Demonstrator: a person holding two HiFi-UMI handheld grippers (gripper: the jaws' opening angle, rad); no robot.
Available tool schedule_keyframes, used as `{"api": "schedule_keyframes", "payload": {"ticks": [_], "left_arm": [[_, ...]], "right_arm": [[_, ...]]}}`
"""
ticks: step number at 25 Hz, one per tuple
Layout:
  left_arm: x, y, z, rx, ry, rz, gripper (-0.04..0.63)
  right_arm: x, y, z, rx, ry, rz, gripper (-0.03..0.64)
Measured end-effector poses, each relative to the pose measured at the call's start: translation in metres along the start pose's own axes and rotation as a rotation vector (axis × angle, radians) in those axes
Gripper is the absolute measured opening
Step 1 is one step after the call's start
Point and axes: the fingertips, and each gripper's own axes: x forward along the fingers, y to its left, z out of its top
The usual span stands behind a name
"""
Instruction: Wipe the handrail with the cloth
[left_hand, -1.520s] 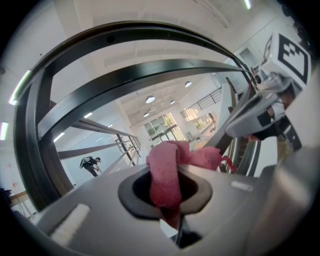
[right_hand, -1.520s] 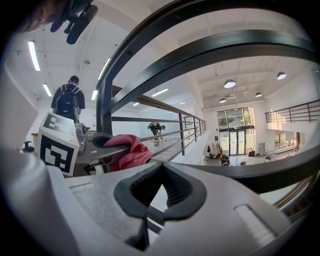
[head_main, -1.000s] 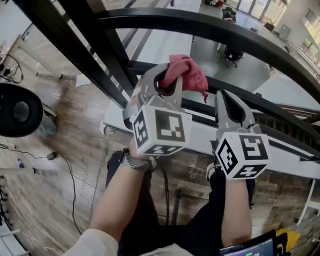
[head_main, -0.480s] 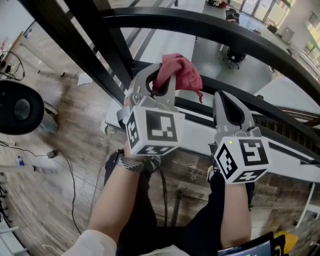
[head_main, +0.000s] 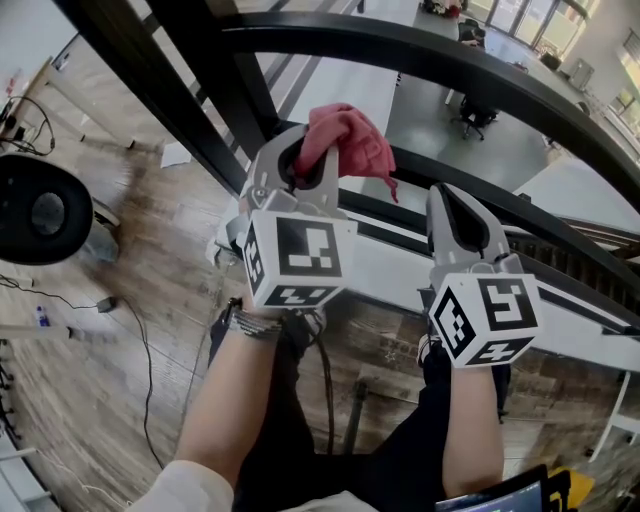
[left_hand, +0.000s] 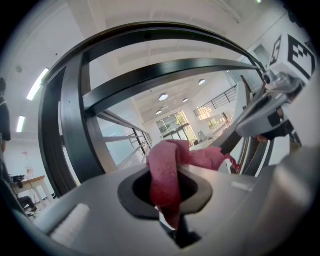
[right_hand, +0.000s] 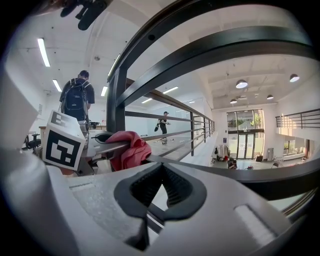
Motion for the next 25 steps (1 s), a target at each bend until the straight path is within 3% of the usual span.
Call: {"api": "schedule_keyframes", "payload": {"ticks": [13,25], "left_arm": [[-0.012,0.026,-0.022,-0.014,0.034,0.051,0.031],[-0.02,0.04,-0.048,-0.112,0.1,0.047,0.034]], "right_arm": [[0.008,0.011,0.0,-0.005,0.008,0.018,0.002],[0.015,0.018,-0.004,-0.012,0.023,0.028,0.002]]}}
